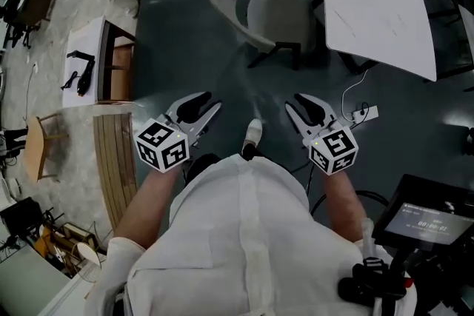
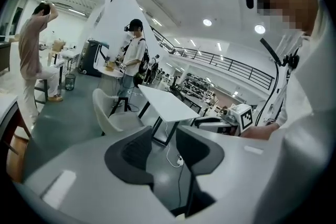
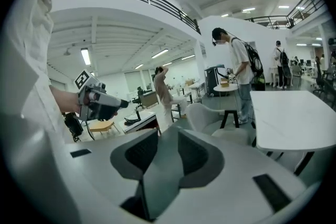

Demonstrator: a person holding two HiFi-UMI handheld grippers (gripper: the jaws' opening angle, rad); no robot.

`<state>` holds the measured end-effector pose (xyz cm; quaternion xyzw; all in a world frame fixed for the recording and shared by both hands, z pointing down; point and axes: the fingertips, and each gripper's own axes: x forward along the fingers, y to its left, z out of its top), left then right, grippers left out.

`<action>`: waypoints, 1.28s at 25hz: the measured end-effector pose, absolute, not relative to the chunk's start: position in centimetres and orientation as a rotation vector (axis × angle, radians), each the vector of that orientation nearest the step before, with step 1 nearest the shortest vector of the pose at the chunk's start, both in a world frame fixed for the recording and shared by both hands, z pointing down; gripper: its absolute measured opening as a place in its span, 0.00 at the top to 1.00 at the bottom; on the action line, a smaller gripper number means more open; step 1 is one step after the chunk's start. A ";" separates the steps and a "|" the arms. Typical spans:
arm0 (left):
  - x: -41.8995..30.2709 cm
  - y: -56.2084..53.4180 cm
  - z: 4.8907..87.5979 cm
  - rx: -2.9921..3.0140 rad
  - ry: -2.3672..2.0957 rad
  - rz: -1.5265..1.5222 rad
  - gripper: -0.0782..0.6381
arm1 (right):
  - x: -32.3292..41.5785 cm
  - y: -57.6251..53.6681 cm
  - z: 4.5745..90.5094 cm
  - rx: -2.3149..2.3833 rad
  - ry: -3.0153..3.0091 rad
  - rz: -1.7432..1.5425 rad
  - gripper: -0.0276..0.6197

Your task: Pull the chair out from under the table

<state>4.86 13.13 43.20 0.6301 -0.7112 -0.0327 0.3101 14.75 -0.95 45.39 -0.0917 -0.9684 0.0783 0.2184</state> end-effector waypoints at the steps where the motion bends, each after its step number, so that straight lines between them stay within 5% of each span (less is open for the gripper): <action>1: 3.8 11.9 43.4 1.658 -1.872 -0.077 0.71 | 14.0 -2.1 45.4 -0.243 -2.684 0.224 0.79; 12: -7.1 5.2 46.3 1.605 -1.807 -0.045 0.64 | 10.0 -7.5 44.7 -0.036 -2.676 0.250 0.81; 32: -33.6 -5.4 65.1 1.223 -1.612 0.076 0.49 | 1.4 -9.6 44.0 0.595 -2.609 0.388 0.83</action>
